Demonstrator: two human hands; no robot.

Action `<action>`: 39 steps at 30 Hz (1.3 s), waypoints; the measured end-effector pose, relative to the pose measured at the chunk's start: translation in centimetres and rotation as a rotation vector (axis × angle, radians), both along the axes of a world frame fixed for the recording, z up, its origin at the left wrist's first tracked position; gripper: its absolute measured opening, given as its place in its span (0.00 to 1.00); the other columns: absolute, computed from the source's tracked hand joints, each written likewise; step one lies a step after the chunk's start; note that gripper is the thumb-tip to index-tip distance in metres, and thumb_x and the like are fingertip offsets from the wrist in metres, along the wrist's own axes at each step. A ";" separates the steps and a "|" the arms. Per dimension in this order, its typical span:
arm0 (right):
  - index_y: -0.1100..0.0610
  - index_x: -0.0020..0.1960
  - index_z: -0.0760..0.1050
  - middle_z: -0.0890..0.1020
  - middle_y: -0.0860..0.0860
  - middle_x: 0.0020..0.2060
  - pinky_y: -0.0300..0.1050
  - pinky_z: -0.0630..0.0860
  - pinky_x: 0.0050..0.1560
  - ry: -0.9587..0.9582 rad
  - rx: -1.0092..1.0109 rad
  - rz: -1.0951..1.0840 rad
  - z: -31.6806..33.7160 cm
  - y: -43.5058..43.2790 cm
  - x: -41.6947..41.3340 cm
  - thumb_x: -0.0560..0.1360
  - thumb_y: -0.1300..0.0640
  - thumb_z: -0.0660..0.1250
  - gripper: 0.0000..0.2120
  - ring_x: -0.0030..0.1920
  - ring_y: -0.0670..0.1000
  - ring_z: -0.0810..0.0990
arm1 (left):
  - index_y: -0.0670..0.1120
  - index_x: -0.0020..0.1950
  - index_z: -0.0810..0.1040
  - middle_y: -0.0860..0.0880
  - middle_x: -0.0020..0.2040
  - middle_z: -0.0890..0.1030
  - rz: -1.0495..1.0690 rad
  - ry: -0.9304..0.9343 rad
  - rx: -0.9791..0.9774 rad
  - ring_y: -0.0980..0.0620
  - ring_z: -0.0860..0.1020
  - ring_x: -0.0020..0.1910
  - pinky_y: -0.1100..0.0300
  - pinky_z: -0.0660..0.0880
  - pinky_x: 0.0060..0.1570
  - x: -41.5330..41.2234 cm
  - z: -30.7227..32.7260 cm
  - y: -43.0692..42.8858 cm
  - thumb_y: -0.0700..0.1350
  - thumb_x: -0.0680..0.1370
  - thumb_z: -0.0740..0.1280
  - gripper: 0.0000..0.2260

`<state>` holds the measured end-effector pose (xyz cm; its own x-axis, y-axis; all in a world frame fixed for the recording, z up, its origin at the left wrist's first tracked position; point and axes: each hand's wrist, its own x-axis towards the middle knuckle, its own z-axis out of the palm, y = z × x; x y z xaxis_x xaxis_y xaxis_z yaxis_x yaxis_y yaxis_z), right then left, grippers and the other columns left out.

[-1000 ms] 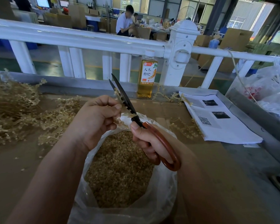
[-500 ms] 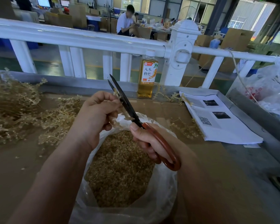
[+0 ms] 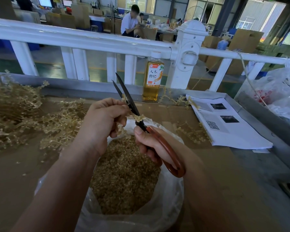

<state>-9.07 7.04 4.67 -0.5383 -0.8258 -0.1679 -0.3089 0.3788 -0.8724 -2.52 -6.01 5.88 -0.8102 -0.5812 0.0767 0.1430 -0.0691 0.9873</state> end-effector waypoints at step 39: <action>0.45 0.39 0.67 0.72 0.45 0.26 0.38 0.66 0.27 -0.061 -0.032 0.014 -0.4 0.1 -0.4 0.64 0.31 0.54 0.18 0.22 0.41 0.67 | 0.44 0.36 0.71 0.53 0.18 0.68 0.042 0.046 -0.014 0.59 0.64 0.16 0.70 0.55 0.17 0.3 0.6 0.4 0.35 0.76 0.61 0.09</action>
<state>-9.43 7.15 4.26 -0.5165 -0.8386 -0.1732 -0.2599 0.3463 -0.9014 -2.20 -5.57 6.48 -0.7806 -0.6131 0.1211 0.1903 -0.0485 0.9805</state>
